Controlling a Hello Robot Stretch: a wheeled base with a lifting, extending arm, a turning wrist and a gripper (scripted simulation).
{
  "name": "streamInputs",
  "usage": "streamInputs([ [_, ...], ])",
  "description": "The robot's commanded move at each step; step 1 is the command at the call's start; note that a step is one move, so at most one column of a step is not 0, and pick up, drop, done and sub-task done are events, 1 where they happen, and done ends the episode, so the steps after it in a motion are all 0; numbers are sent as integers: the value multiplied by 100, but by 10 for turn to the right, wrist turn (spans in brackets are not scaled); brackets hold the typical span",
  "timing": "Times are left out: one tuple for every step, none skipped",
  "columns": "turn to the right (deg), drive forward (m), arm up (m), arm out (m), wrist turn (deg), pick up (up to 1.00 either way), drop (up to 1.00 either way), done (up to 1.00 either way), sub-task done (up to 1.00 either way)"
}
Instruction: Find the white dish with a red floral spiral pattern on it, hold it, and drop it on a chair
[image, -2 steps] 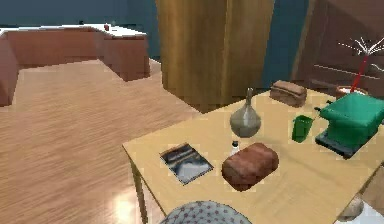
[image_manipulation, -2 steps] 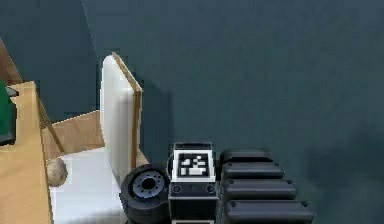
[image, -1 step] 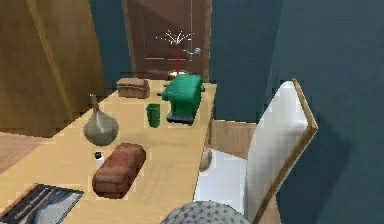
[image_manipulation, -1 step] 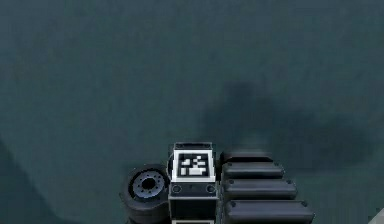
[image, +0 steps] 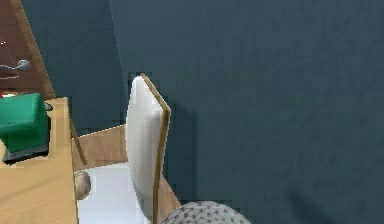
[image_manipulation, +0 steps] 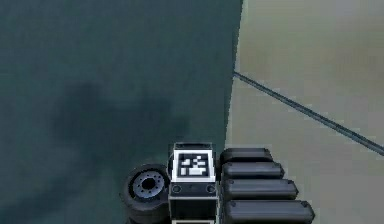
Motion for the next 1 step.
streamInputs([
  [0,15,0,0,0,0,0,0,0],
])
